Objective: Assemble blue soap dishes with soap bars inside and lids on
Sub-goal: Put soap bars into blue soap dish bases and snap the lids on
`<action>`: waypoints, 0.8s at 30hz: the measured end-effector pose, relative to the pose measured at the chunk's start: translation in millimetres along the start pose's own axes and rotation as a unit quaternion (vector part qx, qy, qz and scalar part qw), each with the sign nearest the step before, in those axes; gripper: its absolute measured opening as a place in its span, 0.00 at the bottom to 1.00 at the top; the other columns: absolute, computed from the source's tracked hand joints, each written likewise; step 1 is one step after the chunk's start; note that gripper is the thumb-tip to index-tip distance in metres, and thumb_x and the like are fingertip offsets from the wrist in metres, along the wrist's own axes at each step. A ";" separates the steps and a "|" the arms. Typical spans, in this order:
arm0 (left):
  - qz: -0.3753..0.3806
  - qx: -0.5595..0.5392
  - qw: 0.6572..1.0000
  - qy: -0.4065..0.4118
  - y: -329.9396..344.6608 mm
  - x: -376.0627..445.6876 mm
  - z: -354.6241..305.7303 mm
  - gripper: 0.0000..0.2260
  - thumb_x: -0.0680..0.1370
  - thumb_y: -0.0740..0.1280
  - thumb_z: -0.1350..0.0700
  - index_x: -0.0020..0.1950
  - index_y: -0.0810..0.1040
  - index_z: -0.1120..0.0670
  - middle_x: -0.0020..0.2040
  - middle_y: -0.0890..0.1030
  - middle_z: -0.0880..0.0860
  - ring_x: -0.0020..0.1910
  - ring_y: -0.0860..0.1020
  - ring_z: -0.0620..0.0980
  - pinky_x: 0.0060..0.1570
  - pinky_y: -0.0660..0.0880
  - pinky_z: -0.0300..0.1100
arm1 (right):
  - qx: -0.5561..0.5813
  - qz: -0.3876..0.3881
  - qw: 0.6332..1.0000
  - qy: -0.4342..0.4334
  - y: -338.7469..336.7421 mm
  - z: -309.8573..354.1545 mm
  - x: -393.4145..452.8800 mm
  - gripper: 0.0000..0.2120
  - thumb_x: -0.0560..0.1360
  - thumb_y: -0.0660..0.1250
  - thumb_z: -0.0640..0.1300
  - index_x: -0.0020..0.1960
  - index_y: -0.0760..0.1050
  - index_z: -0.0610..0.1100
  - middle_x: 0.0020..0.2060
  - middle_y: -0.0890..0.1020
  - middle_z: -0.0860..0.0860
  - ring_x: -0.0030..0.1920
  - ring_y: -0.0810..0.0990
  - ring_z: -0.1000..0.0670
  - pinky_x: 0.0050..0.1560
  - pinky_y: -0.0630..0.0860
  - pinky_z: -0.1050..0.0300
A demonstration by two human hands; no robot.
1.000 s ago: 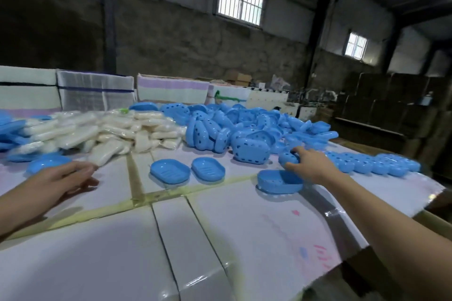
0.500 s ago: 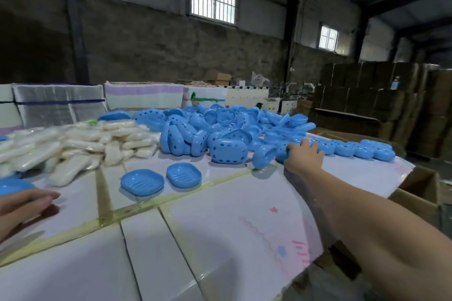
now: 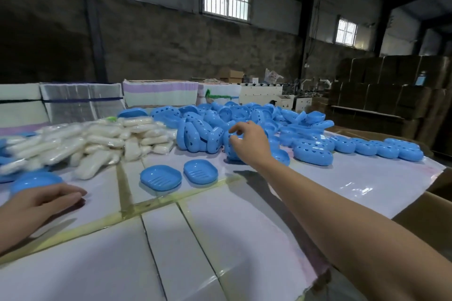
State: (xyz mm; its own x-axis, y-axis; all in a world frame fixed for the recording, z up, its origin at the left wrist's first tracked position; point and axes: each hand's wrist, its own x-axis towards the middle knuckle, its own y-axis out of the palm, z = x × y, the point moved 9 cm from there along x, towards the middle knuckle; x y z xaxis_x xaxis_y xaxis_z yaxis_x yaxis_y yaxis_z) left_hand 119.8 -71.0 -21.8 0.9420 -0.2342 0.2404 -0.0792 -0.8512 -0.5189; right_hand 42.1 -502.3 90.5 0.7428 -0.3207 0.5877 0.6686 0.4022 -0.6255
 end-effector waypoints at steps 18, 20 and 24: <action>-0.167 0.080 0.983 -0.002 -41.7 -31.5 -34.8 0.08 0.78 0.68 0.57 0.40 0.84 0.51 0.37 0.84 0.49 0.41 0.82 0.48 0.43 0.79 0.45 | 0.080 0.267 0.924 -0.260 212.1 241.6 -103.7 0.11 0.73 0.67 0.45 0.53 0.83 0.50 0.47 0.79 0.50 0.53 0.76 0.46 0.55 0.73 0.53; -0.170 0.179 0.969 -0.007 -49.9 -32.0 -35.3 0.08 0.77 0.66 0.54 0.40 0.82 0.50 0.37 0.83 0.47 0.42 0.81 0.49 0.45 0.79 0.49 | 0.102 0.283 0.913 -0.276 210.6 243.8 -108.4 0.10 0.73 0.67 0.46 0.52 0.82 0.53 0.46 0.77 0.53 0.50 0.74 0.50 0.55 0.73 0.53; -0.181 0.337 0.918 -0.101 -88.7 -33.4 -18.5 0.05 0.78 0.64 0.48 0.50 0.79 0.45 0.51 0.80 0.48 0.57 0.76 0.54 0.49 0.74 0.49 | 0.092 0.312 0.896 -0.303 213.5 247.3 -118.5 0.08 0.73 0.66 0.48 0.50 0.82 0.55 0.46 0.76 0.56 0.49 0.73 0.55 0.52 0.71 0.57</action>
State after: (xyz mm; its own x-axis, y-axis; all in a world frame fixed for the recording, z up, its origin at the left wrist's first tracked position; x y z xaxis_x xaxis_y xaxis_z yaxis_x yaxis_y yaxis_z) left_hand 89.3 3.6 31.4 0.9135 0.1564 0.3756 0.4068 -0.3556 -0.8414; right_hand 87.9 -166.3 14.2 0.7769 0.5181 0.3578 0.0705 0.4931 -0.8671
